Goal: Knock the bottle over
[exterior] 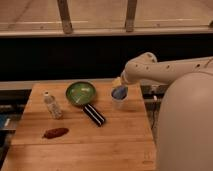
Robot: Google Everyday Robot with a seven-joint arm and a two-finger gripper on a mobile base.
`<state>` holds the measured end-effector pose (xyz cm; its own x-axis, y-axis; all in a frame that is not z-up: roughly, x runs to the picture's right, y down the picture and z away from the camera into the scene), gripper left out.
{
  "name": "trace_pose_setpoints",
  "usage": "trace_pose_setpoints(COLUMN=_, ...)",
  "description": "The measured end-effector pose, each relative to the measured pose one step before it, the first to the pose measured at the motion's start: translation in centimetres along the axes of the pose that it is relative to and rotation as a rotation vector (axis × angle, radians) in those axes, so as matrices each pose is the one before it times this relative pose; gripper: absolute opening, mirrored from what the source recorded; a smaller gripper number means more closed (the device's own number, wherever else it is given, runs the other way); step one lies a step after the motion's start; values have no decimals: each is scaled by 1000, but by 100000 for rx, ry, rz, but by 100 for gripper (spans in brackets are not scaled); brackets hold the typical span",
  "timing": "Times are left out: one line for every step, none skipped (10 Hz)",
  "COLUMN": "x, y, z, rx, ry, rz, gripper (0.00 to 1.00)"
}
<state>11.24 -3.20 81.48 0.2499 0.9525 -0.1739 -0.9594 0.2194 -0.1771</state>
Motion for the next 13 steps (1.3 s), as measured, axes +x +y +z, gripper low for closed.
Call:
trace_pose_setpoints(x=-1, y=-1, z=-1, rx=2, ry=-3, rz=-4, gripper=80)
trace_pose_setpoints(x=2, y=-1, z=5, rx=0, ry=5, rz=0, gripper=80)
trace_pose_setpoints(x=-2, y=1, z=-2, rx=-2, ry=-2, rz=1, gripper=80)
trace_pose_setpoints(x=3, y=-2, z=0, rx=3, ry=2, rz=-2, gripper=80)
trace_pose_setpoints(x=-6, y=-13, z=-51, rx=43, ry=-160, rz=-120, gripper=80)
trace_pose_setpoints(x=-20, y=-41, z=-37, rx=7, ry=-350, rz=-41, gripper=80)
trace_pose_setpoints(x=-236, y=-167, z=-274, rx=187, ry=-1270, rz=136, gripper=80)
trace_pose_setpoints(x=-791, y=-160, z=-936, rx=639, ry=-2134, rz=-396, gripper=80)
trace_pose_setpoints(x=-895, y=240, z=-601, rx=148, ry=-1472, rz=-738, gripper=80)
trace_pose_setpoints(x=-1133, y=460, z=-389, rx=21, ry=-1318, rz=-1230, gripper=80)
trace_pose_setpoints(x=-1155, y=890, z=82, rx=-425, ry=-1043, rz=-2136, gripper=80)
trace_pose_setpoints(x=-1023, y=1115, z=327, rx=-769, ry=-552, rz=-2571, gripper=80)
trace_pose_setpoints(x=-1149, y=1334, z=356, rx=-1223, ry=-552, rz=-3073, gripper=80)
